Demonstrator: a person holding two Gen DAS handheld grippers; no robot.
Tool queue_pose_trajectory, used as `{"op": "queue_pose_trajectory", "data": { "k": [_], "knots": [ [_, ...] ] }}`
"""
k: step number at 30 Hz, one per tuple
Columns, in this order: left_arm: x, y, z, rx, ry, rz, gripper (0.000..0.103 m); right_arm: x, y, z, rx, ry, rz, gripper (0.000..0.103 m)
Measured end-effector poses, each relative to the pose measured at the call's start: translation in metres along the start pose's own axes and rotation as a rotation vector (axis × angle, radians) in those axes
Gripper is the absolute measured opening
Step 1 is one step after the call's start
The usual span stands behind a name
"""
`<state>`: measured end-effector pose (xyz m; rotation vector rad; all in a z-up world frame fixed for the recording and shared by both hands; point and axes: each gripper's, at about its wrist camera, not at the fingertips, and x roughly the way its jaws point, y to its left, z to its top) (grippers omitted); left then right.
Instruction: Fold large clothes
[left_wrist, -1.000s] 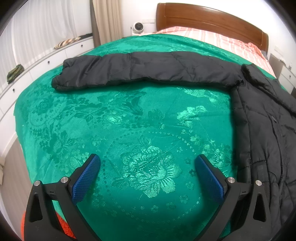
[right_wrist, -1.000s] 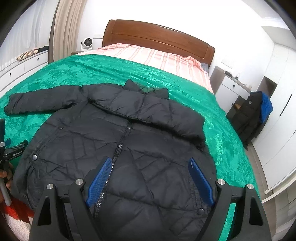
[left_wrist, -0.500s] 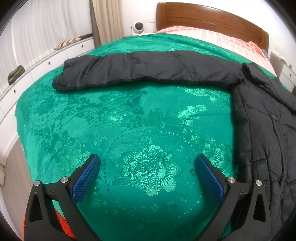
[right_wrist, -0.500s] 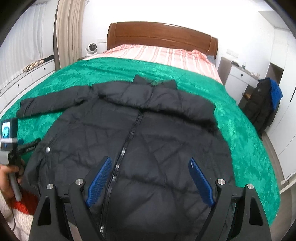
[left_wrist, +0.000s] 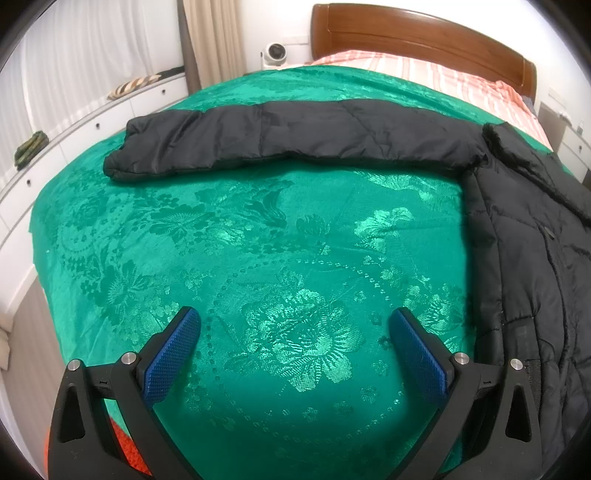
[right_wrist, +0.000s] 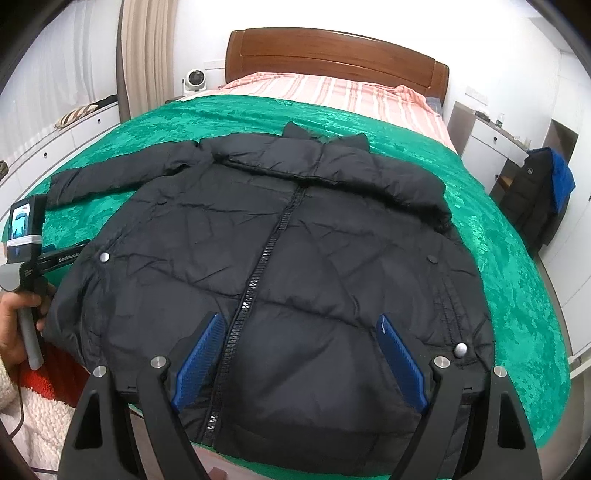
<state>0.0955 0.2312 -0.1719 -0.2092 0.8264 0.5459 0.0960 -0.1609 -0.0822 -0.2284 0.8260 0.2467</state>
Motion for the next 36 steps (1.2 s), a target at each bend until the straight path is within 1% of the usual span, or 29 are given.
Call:
{"op": "queue_pose_trajectory", "data": {
  "k": [2,3,4,5,7,8,10,12,13,15,16,19,20,21,22,23,24,25,26,28,29,31,33,34,36],
  "knots": [
    [0.0,0.0,0.0,0.0,0.007,-0.001,0.103,0.0,0.003,-0.001,-0.008,-0.001,0.008,0.084],
    [-0.001,0.002,0.002,-0.003,0.028,-0.01,0.103,0.0,0.004,-0.002,-0.011,0.001,0.011,0.084],
    [-0.002,0.005,0.005,-0.013,0.047,-0.031,0.103,0.001,0.006,-0.003,-0.015,0.004,0.015,0.084],
    [-0.005,0.013,0.01,-0.049,0.061,-0.089,0.103,0.001,0.006,-0.004,-0.02,0.006,0.018,0.084],
    [-0.011,0.036,0.025,-0.162,0.054,-0.193,0.103,0.0,0.008,-0.006,-0.029,0.003,0.019,0.084],
    [-0.011,0.055,0.038,-0.25,0.047,-0.238,0.103,0.0,0.009,-0.007,-0.038,0.0,0.019,0.084],
    [-0.001,0.092,0.059,-0.406,0.041,-0.29,0.103,0.001,0.011,-0.008,-0.05,0.001,0.02,0.084],
    [0.021,0.13,0.077,-0.55,0.057,-0.308,0.103,0.003,0.013,-0.009,-0.05,0.006,0.028,0.084],
    [0.039,0.147,0.084,-0.595,0.079,-0.303,0.103,0.004,0.013,-0.01,-0.049,0.008,0.031,0.084],
    [0.066,0.168,0.092,-0.662,0.128,-0.281,0.103,0.007,0.016,-0.011,-0.049,0.018,0.04,0.084],
    [0.078,0.179,0.094,-0.712,0.134,-0.295,0.103,0.008,0.017,-0.012,-0.053,0.021,0.042,0.084],
    [0.09,0.203,0.103,-0.859,0.083,-0.324,0.102,0.008,0.022,-0.014,-0.079,0.023,0.049,0.084],
    [0.092,0.208,0.105,-0.899,0.06,-0.345,0.098,0.008,0.024,-0.016,-0.086,0.021,0.05,0.084],
    [0.093,0.212,0.108,-0.926,0.044,-0.347,0.066,0.008,0.025,-0.016,-0.089,0.019,0.051,0.084],
    [0.094,0.214,0.11,-0.925,0.051,-0.327,0.036,0.008,0.025,-0.018,-0.09,0.019,0.056,0.084],
    [0.097,0.211,0.117,-0.891,0.084,-0.308,0.009,0.008,0.025,-0.019,-0.09,0.019,0.059,0.084],
    [0.095,0.209,0.123,-0.857,0.089,-0.298,0.008,0.007,0.024,-0.021,-0.087,0.018,0.063,0.084],
    [0.084,0.202,0.136,-0.79,0.074,-0.255,0.007,0.007,0.023,-0.022,-0.084,0.015,0.065,0.084],
    [0.072,0.191,0.147,-0.728,0.05,-0.242,0.007,0.005,0.02,-0.024,-0.078,0.003,0.066,0.084],
    [0.037,0.164,0.179,-0.581,-0.022,-0.233,0.007,0.003,0.016,-0.028,-0.07,-0.017,0.064,0.084],
    [0.011,0.14,0.199,-0.489,-0.071,-0.246,0.007,0.002,0.012,-0.03,-0.063,-0.03,0.064,0.084],
    [-0.043,0.085,0.235,-0.309,-0.175,-0.297,0.007,0.003,0.006,-0.033,-0.046,-0.043,0.068,0.084],
    [-0.093,0.026,0.258,-0.156,-0.265,-0.364,0.007,0.004,-0.001,-0.035,-0.025,-0.043,0.069,0.084],
    [-0.121,-0.011,0.266,-0.071,-0.311,-0.406,0.007,0.004,-0.006,-0.036,-0.009,-0.044,0.068,0.084],
    [-0.157,-0.071,0.267,0.052,-0.367,-0.471,0.007,0.002,-0.015,-0.036,0.014,-0.053,0.061,0.084]
  ]
}}
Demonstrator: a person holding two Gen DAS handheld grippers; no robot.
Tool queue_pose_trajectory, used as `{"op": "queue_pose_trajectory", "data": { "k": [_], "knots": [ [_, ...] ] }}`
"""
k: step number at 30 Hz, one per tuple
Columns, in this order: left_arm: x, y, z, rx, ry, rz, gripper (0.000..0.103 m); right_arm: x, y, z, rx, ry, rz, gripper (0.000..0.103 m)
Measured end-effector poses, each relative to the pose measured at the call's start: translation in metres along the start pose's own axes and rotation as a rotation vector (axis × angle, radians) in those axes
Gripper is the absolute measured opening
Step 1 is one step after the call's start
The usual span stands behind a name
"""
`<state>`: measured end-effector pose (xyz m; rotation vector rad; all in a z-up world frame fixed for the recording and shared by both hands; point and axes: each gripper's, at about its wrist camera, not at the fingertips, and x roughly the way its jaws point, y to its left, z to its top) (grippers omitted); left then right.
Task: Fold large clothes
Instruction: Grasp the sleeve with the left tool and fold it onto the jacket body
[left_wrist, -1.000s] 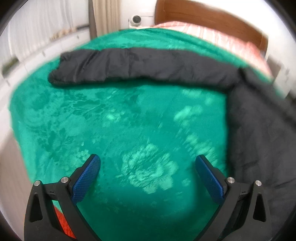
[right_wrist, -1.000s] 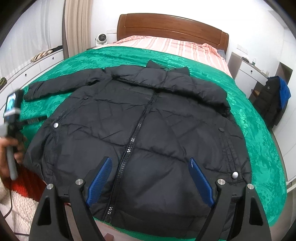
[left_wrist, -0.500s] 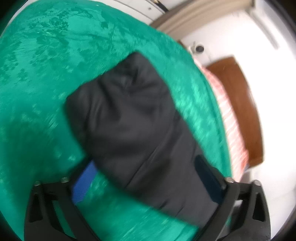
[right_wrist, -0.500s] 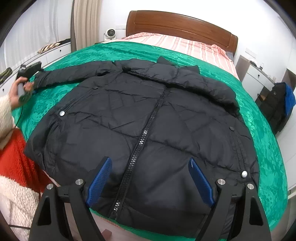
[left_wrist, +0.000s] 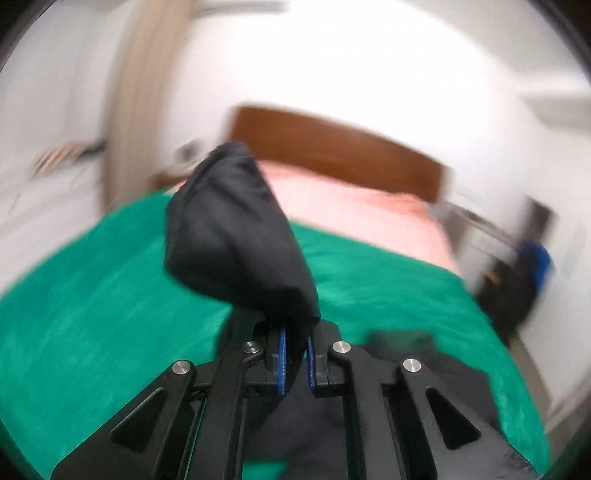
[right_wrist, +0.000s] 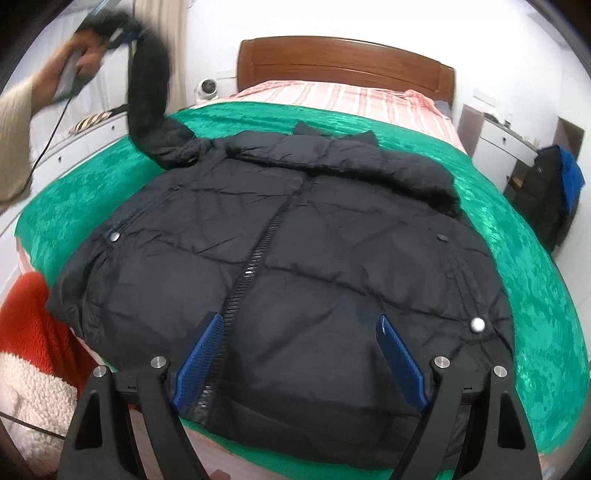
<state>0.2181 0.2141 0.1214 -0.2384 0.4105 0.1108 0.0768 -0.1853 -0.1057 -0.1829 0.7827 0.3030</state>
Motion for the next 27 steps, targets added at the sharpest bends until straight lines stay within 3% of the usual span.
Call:
{"op": "queue_pose_trajectory", "data": {
  "k": [4,5,7,8,9,11,14,16,22,27],
  "knots": [
    [0.018,-0.141,-0.022,0.202,0.027,-0.167,0.009,-0.008,-0.016,-0.004,0.043,-0.022,-0.027,0.084],
    [0.029,-0.174,-0.043,0.249,0.063,-0.203,0.016,-0.01,-0.022,-0.006,0.057,-0.026,-0.037,0.084],
    [0.049,-0.217,-0.081,0.322,0.156,-0.251,0.056,-0.014,-0.031,-0.01,0.081,-0.029,-0.052,0.084],
    [0.062,-0.241,-0.111,0.378,0.234,-0.263,0.091,-0.014,-0.035,-0.011,0.089,-0.03,-0.056,0.084],
    [0.07,-0.257,-0.136,0.425,0.278,-0.259,0.098,-0.017,-0.04,-0.014,0.103,-0.03,-0.063,0.084],
    [0.079,-0.279,-0.197,0.545,0.357,-0.23,0.096,-0.02,-0.048,-0.019,0.123,-0.032,-0.073,0.084],
    [0.075,-0.284,-0.255,0.657,0.436,-0.207,0.092,-0.026,-0.06,-0.029,0.156,-0.054,-0.094,0.084],
    [0.063,-0.277,-0.27,0.679,0.436,-0.2,0.092,-0.028,-0.067,-0.036,0.175,-0.065,-0.107,0.084],
    [0.008,-0.19,-0.259,0.602,0.414,-0.159,0.097,-0.023,-0.074,-0.044,0.224,-0.082,-0.109,0.084],
    [-0.033,-0.122,-0.258,0.517,0.399,-0.063,0.098,-0.028,-0.059,-0.036,0.175,-0.121,-0.092,0.084]
  ]
}}
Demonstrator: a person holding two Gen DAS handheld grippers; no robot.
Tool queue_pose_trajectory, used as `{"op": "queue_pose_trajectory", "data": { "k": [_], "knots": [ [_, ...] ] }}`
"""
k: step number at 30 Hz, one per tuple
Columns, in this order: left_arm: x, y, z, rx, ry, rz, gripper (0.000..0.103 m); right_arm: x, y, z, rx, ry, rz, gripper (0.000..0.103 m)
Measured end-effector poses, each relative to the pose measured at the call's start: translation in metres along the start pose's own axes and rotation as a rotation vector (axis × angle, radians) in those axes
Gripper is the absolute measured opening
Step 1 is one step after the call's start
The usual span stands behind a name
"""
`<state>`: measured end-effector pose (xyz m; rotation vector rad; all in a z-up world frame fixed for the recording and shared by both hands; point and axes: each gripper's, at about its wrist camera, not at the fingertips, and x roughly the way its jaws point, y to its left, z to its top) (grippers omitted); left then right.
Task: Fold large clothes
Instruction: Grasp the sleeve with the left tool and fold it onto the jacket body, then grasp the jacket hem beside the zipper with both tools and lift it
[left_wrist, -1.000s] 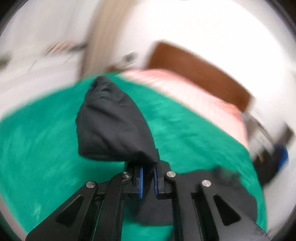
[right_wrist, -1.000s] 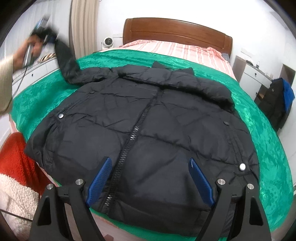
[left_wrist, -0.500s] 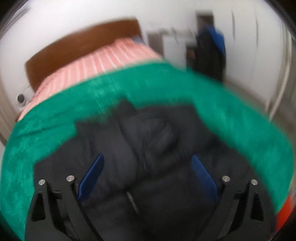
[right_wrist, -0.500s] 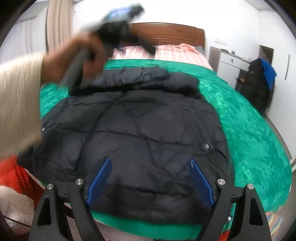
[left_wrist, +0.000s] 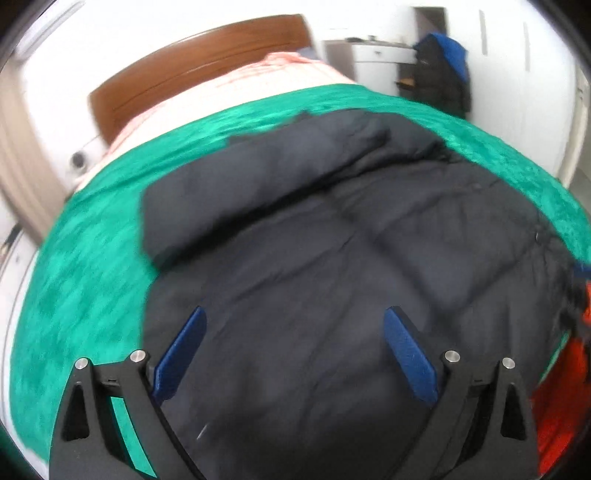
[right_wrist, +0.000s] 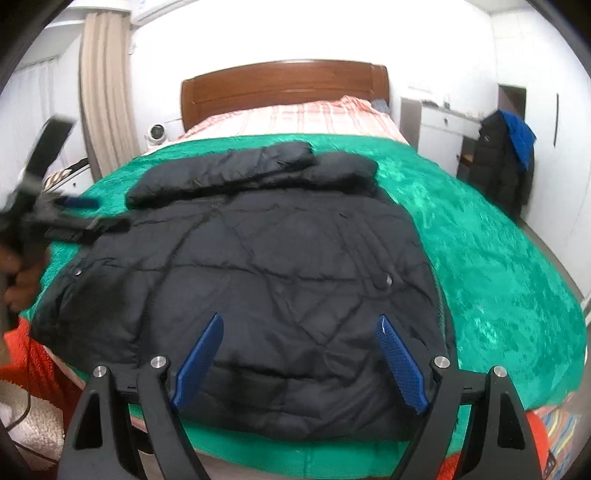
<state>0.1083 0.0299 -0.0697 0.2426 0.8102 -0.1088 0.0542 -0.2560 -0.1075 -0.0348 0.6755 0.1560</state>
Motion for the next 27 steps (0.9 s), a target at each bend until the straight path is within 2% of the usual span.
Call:
{"op": "queue_pose_trajectory", "data": {
  "k": [4,7,13,16,18,21,23,25,27],
  "knots": [
    [-0.017,0.034,-0.029,-0.096,0.035,0.067,0.098,-0.002,0.017,-0.003,-0.051,-0.013,0.026,0.085],
    [-0.027,0.06,-0.05,-0.205,0.058,0.078,0.098,0.002,0.026,-0.007,-0.074,0.01,0.044,0.085],
    [-0.019,0.077,-0.071,-0.318,0.079,0.082,0.098,0.002,0.028,-0.008,-0.085,0.011,0.046,0.085],
    [-0.016,0.081,-0.078,-0.366,0.096,0.08,0.098,-0.001,0.018,-0.006,-0.052,0.016,0.07,0.085],
    [-0.016,0.089,-0.081,-0.408,0.103,0.076,0.098,-0.004,-0.009,-0.001,0.038,0.022,0.083,0.085],
    [-0.021,0.107,-0.091,-0.501,0.089,0.013,0.098,-0.012,-0.067,0.004,0.182,0.019,0.002,0.085],
    [-0.02,0.119,-0.099,-0.563,0.083,-0.065,0.098,-0.014,-0.109,0.005,0.261,0.051,-0.033,0.088],
    [-0.015,0.123,-0.106,-0.589,0.094,-0.132,0.099,-0.01,-0.132,0.003,0.294,0.111,-0.012,0.088],
    [-0.007,0.122,-0.113,-0.587,0.122,-0.189,0.099,0.001,-0.147,-0.003,0.318,0.214,0.091,0.088]
  ]
}}
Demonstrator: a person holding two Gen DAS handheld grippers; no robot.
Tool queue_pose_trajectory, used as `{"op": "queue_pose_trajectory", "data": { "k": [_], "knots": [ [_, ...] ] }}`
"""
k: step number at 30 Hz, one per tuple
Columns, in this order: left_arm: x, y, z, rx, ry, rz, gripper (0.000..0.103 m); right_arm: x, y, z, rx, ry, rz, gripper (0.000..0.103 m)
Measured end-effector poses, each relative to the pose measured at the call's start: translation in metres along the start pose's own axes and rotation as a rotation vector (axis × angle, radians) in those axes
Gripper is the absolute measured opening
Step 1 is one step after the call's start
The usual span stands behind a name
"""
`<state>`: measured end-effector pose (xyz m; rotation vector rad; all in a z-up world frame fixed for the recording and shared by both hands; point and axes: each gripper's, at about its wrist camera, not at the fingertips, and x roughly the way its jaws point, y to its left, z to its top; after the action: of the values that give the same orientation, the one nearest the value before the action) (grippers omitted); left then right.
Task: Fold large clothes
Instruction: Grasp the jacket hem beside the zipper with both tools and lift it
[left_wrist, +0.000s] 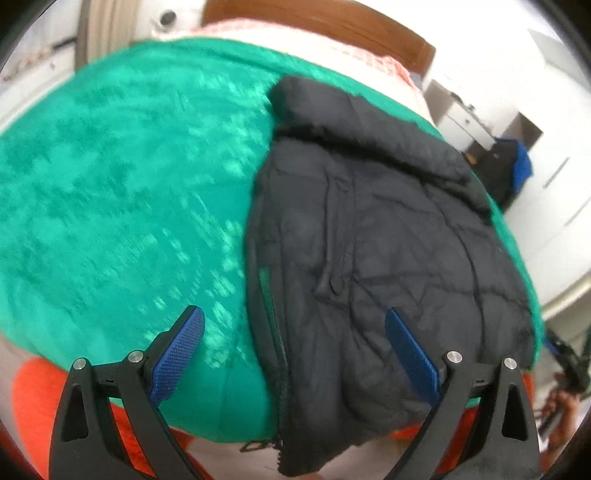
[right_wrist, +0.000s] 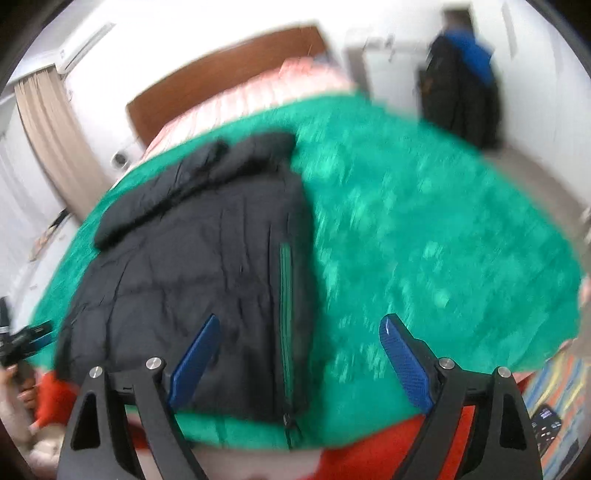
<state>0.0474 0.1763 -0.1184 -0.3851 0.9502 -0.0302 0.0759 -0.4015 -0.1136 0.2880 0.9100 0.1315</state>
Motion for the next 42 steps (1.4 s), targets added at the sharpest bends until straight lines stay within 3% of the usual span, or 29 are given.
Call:
{"op": "queue_pose_trajectory", "data": {
  "k": [4,8,9,11,12,13,14,15,17,21,29,31,33,36,38,40,42],
  "knots": [
    [0.024,-0.008,-0.011,0.066,0.082,-0.022,0.099,0.022,-0.005,-0.003,0.028,0.101,0.15,0.088],
    [0.039,-0.026,-0.026,0.187,0.132,0.017,0.099,0.059,0.004,-0.005,-0.008,0.21,0.202,0.085],
    [0.04,-0.03,-0.028,0.214,0.138,0.024,0.099,0.068,0.006,-0.005,-0.012,0.244,0.206,0.081],
    [0.042,-0.034,-0.033,0.25,0.169,0.036,0.096,0.076,0.008,-0.006,-0.015,0.276,0.217,0.055],
    [0.043,-0.035,-0.036,0.253,0.193,0.047,0.075,0.076,0.011,-0.005,-0.031,0.286,0.209,0.047],
    [0.044,-0.035,-0.037,0.245,0.212,0.046,0.063,0.075,0.013,-0.003,-0.049,0.288,0.196,0.038],
    [0.043,-0.035,-0.036,0.226,0.234,0.019,0.038,0.07,0.017,-0.004,-0.072,0.288,0.186,0.032],
    [0.041,-0.035,-0.035,0.214,0.238,0.017,0.026,0.064,0.022,-0.002,-0.095,0.281,0.182,0.03],
    [0.034,-0.037,-0.034,0.202,0.236,0.012,0.019,0.051,0.03,0.0,-0.123,0.262,0.178,0.025],
    [0.015,-0.036,-0.039,0.184,0.255,-0.024,0.017,0.028,0.034,-0.002,-0.125,0.262,0.185,0.023],
    [-0.062,-0.04,-0.079,0.221,0.347,-0.111,0.016,-0.025,0.019,-0.046,-0.019,0.39,0.281,0.023],
    [-0.09,-0.044,-0.057,0.2,0.298,-0.168,0.016,-0.044,0.017,-0.033,0.043,0.355,0.356,0.022],
    [-0.11,-0.05,-0.025,0.194,0.22,-0.212,0.015,-0.061,0.022,0.004,0.048,0.278,0.421,0.022],
    [-0.128,-0.069,0.05,0.239,0.068,-0.266,0.015,-0.064,0.037,0.076,-0.001,0.165,0.474,0.022],
    [-0.124,-0.086,0.099,0.274,-0.029,-0.255,0.015,-0.053,0.053,0.124,-0.035,0.106,0.493,0.022],
    [-0.106,-0.097,0.154,0.242,-0.105,-0.24,0.016,-0.027,0.061,0.176,-0.02,0.053,0.493,0.022],
    [-0.075,-0.108,0.204,0.18,-0.166,-0.2,0.028,0.012,0.068,0.225,0.018,0.025,0.488,0.026]
  ]
}}
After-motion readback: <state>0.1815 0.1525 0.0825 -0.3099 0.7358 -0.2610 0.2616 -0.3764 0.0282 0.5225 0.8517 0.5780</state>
